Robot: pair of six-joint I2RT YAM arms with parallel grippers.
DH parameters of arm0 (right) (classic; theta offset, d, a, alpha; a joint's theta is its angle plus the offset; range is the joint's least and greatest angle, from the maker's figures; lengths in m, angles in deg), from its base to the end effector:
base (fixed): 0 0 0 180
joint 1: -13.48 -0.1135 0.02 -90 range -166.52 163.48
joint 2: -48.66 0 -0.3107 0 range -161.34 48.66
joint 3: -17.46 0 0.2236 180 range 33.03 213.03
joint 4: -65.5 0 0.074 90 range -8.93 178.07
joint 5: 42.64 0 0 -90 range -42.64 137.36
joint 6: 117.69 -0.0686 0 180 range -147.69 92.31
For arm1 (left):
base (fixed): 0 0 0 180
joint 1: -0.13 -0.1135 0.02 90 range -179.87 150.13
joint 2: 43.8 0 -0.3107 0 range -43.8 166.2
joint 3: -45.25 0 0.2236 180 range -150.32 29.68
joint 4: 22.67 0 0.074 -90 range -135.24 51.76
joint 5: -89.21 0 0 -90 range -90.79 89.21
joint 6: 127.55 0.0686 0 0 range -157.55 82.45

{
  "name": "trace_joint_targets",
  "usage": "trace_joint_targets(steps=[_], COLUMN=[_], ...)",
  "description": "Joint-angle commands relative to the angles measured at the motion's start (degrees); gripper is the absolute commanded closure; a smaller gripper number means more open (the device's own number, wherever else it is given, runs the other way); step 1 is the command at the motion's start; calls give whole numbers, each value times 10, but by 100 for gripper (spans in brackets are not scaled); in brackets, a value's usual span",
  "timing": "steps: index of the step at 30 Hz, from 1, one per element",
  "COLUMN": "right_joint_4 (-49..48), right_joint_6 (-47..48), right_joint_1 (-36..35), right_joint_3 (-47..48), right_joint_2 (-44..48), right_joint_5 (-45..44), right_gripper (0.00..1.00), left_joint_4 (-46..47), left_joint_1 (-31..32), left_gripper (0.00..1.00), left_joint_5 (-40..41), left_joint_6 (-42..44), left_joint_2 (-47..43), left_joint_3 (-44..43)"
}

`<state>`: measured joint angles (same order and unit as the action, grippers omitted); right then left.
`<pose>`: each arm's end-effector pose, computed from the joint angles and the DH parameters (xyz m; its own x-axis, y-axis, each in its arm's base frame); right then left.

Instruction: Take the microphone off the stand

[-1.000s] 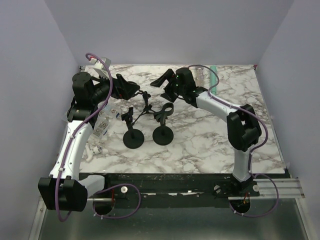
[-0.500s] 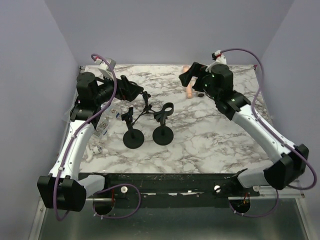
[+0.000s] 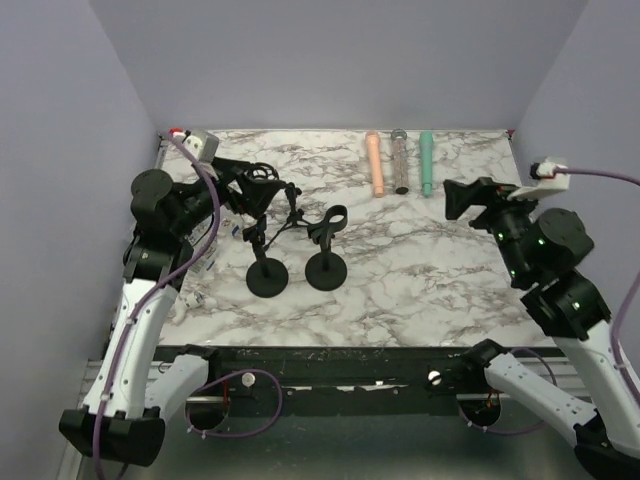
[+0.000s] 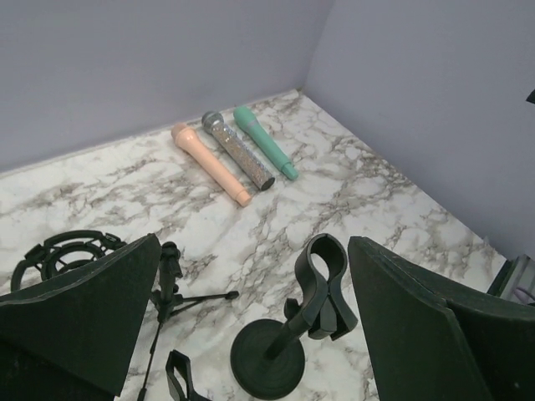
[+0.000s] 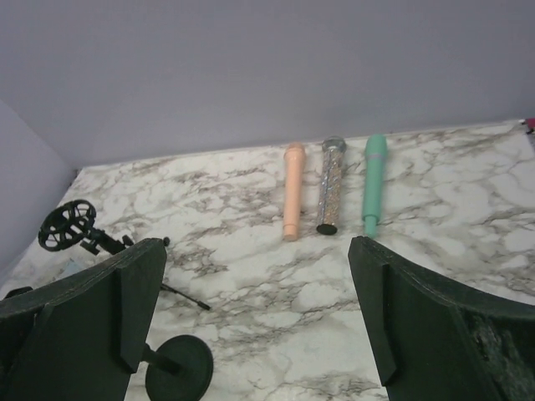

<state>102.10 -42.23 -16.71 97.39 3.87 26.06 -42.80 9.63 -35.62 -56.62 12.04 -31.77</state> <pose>0.1164 0.0389 0.4576 -0.0601 0.2356 -0.9700 -0.1442 0.9595 0.2420 0.1753 -0.0691 0.4538 -0.2112 -0.2366 -0.9484 0.6663 0.6751 -0.3168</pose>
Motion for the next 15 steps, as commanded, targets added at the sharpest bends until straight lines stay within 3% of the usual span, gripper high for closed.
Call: trace_joint_targets(steps=[1,15], right_joint_4=[41,44], right_joint_6=[66,52], right_joint_1=[-1,-1], right_joint_3=[-6,-4], right_joint_2=[74,205], right_joint_5=[-71,-121], right_gripper=[0,0], left_joint_4=[-8,-8], left_joint_1=[1,1], left_gripper=[2,2], left_joint_5=[35,134], left_joint_6=[12,39], left_joint_2=[-99,-353], left_joint_3=[-5,70])
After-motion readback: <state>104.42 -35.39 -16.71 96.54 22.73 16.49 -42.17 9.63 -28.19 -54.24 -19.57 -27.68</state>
